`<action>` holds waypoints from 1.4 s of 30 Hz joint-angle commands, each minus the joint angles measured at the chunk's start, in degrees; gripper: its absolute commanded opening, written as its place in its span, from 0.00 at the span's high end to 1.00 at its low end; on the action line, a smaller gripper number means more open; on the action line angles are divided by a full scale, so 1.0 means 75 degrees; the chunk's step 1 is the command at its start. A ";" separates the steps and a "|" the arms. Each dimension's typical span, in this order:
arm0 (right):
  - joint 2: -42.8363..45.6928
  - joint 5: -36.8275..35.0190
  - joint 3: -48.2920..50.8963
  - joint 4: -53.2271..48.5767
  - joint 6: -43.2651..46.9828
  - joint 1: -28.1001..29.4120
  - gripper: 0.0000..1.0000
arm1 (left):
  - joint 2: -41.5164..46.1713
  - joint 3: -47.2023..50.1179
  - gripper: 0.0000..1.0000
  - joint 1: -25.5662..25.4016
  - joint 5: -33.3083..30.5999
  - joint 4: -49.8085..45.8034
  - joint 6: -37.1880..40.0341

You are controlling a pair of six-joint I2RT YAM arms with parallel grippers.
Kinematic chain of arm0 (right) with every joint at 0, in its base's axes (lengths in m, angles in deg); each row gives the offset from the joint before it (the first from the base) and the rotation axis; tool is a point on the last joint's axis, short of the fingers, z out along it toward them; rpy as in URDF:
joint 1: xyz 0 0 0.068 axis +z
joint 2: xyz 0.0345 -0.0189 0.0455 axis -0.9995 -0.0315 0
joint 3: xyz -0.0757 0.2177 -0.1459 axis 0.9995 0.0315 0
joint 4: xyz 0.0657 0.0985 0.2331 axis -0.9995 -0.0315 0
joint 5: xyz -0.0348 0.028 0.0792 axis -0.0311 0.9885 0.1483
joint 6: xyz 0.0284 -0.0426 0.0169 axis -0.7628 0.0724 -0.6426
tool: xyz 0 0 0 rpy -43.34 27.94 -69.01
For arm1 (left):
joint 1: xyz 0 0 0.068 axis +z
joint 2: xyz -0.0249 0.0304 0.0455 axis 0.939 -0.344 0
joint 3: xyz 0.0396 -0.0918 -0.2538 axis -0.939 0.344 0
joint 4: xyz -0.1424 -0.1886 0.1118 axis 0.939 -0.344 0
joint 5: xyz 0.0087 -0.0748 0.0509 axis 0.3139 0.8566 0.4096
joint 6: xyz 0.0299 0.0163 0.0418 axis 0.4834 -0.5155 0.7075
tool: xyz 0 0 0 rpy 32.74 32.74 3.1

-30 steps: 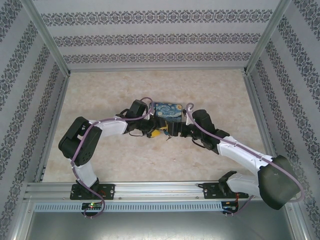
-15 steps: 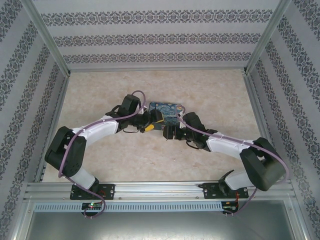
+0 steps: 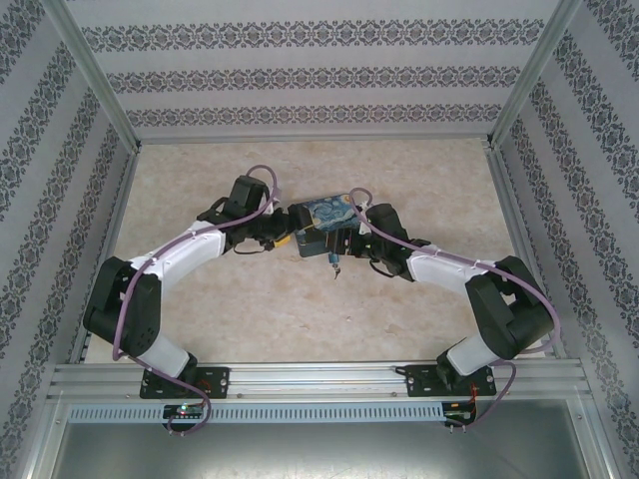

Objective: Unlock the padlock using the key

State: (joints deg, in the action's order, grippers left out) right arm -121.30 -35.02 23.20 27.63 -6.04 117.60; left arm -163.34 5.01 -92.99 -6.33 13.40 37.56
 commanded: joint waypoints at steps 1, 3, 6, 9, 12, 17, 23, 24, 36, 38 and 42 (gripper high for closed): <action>0.0297 0.0064 0.0340 0.0070 0.0324 0.0086 0.28 | -0.0090 -0.0417 0.11 0.0184 -0.0248 -0.0658 0.0629; 0.0311 -0.0005 0.0543 0.0122 0.0337 0.0086 0.34 | -0.0214 -0.0540 0.11 0.0224 -0.0238 -0.0732 0.0733; 0.0163 0.0028 0.0703 0.0311 0.0325 0.0107 0.41 | -0.0406 -0.0748 0.10 0.0250 -0.0250 -0.0847 0.0870; -0.0058 0.0047 0.0713 0.0514 0.0345 0.0218 0.47 | -0.0562 -0.0922 0.10 0.0269 -0.0340 -0.0953 0.1004; -0.0300 0.0068 0.0607 0.0639 0.0372 0.0349 0.52 | -0.0665 -0.1054 0.10 0.0288 -0.0413 -0.1066 0.1114; -0.0663 0.0019 0.0450 0.0735 0.0365 0.0483 0.53 | -0.0727 -0.1099 0.10 0.0345 -0.0463 -0.1121 0.1180; -0.0886 -0.0100 0.0462 0.0861 0.0313 0.0495 0.53 | -0.0743 -0.1033 0.10 0.0403 -0.0418 -0.1086 0.1197; -0.0918 -0.0094 0.0456 0.0881 0.0312 0.0491 0.53 | -0.0754 -0.1035 0.10 0.0411 -0.0406 -0.1065 0.1189; -0.1456 -0.0099 0.0239 0.1051 0.0219 0.0485 0.54 | -0.0820 -0.1023 0.09 0.0488 -0.0339 -0.1003 0.1170; -0.1531 -0.0085 0.0218 0.1056 0.0228 0.0485 0.55 | -0.0820 -0.1016 0.09 0.0503 -0.0323 -0.1003 0.1170; -0.1601 -0.0067 0.0267 0.1110 0.0214 0.0485 0.61 | -0.0821 -0.1024 0.10 0.0545 -0.0309 -0.0981 0.1165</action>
State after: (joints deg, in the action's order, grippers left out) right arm -131.26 -35.13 25.87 34.27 -4.64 120.97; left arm -169.07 -1.42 -89.73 -9.21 6.63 44.92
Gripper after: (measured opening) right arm 0.397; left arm 0.905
